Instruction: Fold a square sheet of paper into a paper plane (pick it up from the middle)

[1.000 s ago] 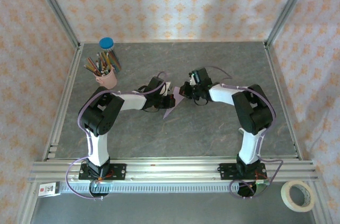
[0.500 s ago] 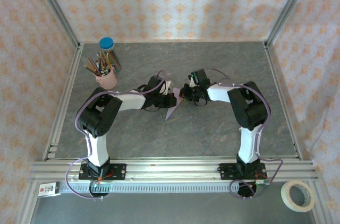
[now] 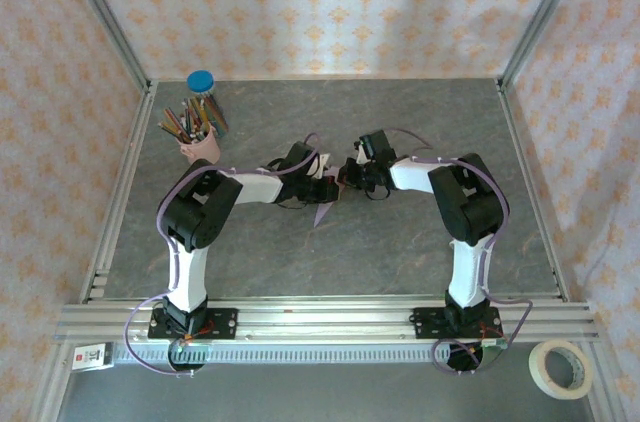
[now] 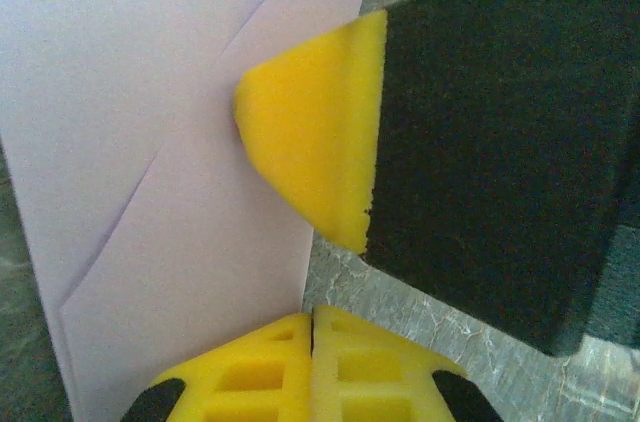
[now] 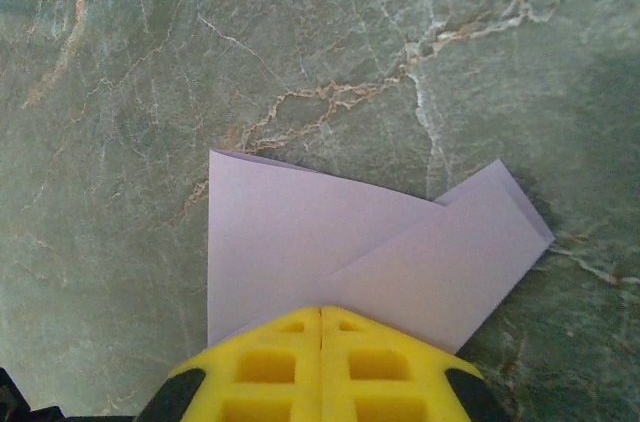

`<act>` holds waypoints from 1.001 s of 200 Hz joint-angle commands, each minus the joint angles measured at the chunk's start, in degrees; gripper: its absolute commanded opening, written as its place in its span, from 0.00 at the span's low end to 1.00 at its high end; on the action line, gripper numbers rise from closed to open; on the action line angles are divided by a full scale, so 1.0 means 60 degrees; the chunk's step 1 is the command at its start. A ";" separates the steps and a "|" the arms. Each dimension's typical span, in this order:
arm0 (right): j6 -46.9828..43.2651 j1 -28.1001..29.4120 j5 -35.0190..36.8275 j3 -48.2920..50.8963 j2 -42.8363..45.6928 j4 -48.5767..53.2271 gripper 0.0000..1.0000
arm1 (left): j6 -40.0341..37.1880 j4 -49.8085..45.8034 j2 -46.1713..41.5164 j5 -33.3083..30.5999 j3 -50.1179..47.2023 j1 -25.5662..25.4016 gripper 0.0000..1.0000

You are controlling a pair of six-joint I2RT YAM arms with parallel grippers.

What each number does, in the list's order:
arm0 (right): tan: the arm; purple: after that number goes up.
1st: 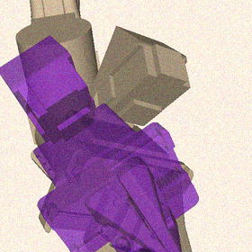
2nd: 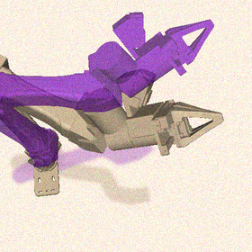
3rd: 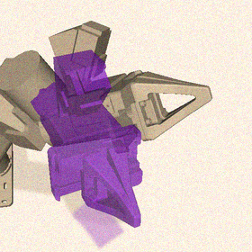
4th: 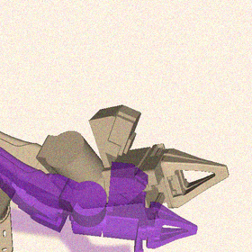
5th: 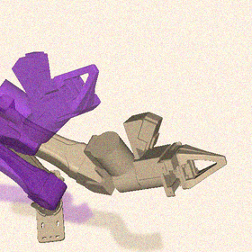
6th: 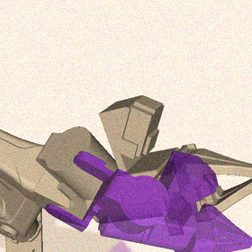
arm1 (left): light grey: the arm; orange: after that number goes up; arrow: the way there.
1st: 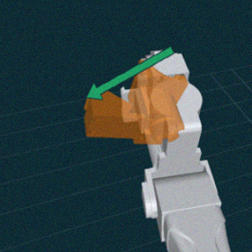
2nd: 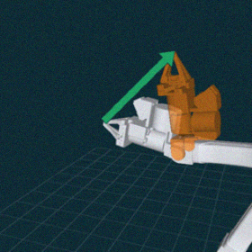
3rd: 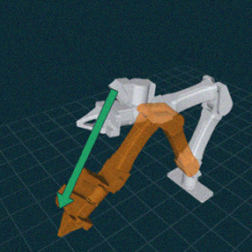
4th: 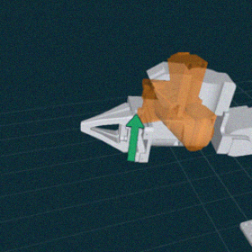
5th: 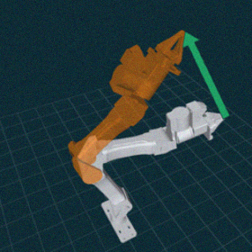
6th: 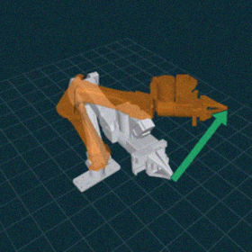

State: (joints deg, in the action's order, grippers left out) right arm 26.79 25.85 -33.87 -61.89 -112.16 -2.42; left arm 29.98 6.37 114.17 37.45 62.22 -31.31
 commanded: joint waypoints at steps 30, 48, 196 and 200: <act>-0.0143 -0.0001 0.1421 -0.0157 -0.0746 0.1295 0.00 | -0.0522 -0.1281 -0.0015 -0.0586 -0.0466 -0.0142 0.00; -0.0147 -0.0001 0.1684 -0.0195 -0.0862 0.1428 0.00 | -0.0742 -0.1643 -0.0331 -0.0726 -0.0979 -0.0197 0.00; -0.0751 0.0159 0.0066 -0.0655 0.0833 0.1160 0.06 | -0.0572 -0.2142 -0.4823 -0.1804 -0.2880 0.0060 0.21; -0.0721 0.0177 0.0064 -0.0711 0.0942 0.1198 0.08 | -0.0499 -0.2100 -0.4961 -0.1904 -0.2891 0.0120 0.24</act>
State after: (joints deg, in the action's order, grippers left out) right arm 23.75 26.55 -33.06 -64.51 -111.90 2.26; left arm 25.63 -5.63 89.60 30.87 44.58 -32.32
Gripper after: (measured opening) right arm 0.053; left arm 0.167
